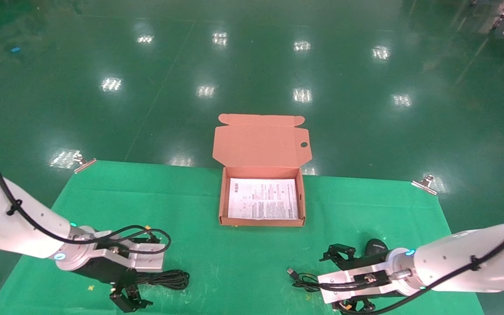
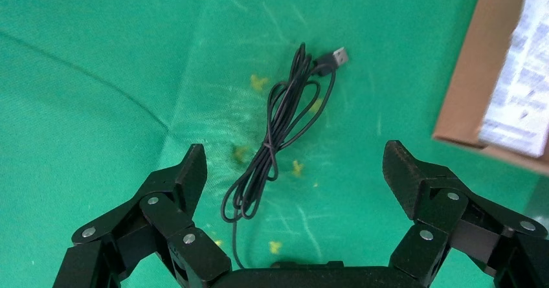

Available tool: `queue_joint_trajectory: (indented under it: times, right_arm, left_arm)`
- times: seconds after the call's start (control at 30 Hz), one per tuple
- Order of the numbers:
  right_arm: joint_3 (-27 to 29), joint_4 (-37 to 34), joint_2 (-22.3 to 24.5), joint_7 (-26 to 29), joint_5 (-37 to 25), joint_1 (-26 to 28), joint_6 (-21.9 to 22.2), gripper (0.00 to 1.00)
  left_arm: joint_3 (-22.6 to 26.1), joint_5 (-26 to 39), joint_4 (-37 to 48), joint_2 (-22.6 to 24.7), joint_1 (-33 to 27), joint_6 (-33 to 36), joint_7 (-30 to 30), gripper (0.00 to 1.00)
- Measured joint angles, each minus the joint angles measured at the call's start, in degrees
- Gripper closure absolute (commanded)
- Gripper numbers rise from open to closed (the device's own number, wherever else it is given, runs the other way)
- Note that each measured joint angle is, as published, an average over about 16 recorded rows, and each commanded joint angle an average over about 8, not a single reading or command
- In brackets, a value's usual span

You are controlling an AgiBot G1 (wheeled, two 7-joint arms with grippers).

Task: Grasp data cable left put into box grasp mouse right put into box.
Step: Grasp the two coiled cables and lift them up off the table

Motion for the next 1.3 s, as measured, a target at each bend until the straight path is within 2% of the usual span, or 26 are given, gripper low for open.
queue_joint_trajectory:
  times: [0.37,0.4,0.43,0.47,0.63,0.67,0.7,0.73,1.3]
  right_arm:
    - [-1.1,-13.9,-5.7,-3.5,-2.6,0.6,5.6,0.0]
    - [-1.2,-14.9,-6.1,-3.9,-2.7,0.7,6.1,0.0]
    - [-1.2,-15.9,-6.4,-4.3,-2.9,0.8,6.6,0.0]
    - [-1.3,-16.8,-6.8,-4.6,-3.0,0.9,6.9,0.07]
    - [-1.3,-20.4,-7.9,-5.9,-3.4,1.2,8.9,0.69]
    - [-1.3,-20.9,-8.1,-6.1,-3.5,1.3,9.2,0.81]
    - [-1.3,-21.3,-8.2,-6.2,-3.5,1.3,9.5,0.94]
    - [-1.3,-21.7,-8.2,-6.3,-3.5,1.3,9.7,1.0]
    - [-1.2,-22.2,-8.3,-6.5,-3.5,1.3,10.2,1.0]
  left_arm:
    - [-1.0,-1.4,18.0,5.0,-0.2,-5.4,7.8,0.0]
    - [-1.1,-1.5,19.4,5.4,-0.3,-5.8,8.6,0.07]
    - [-1.2,-1.6,20.8,5.8,-0.4,-6.3,9.4,0.2]
    - [-1.2,-1.7,22.0,6.2,-0.5,-6.7,10.1,0.32]
    - [-1.5,-1.9,27.4,7.9,-0.9,-8.5,13.5,0.95]
    - [-1.6,-2.0,28.2,8.1,-1.0,-8.7,14.0,1.0]
    - [-1.6,-2.0,28.8,8.3,-1.1,-8.9,14.5,1.0]
    - [-1.6,-2.0,29.4,8.5,-1.1,-9.1,14.8,1.0]
    - [-1.7,-2.2,30.3,8.8,-1.3,-9.4,15.6,1.0]
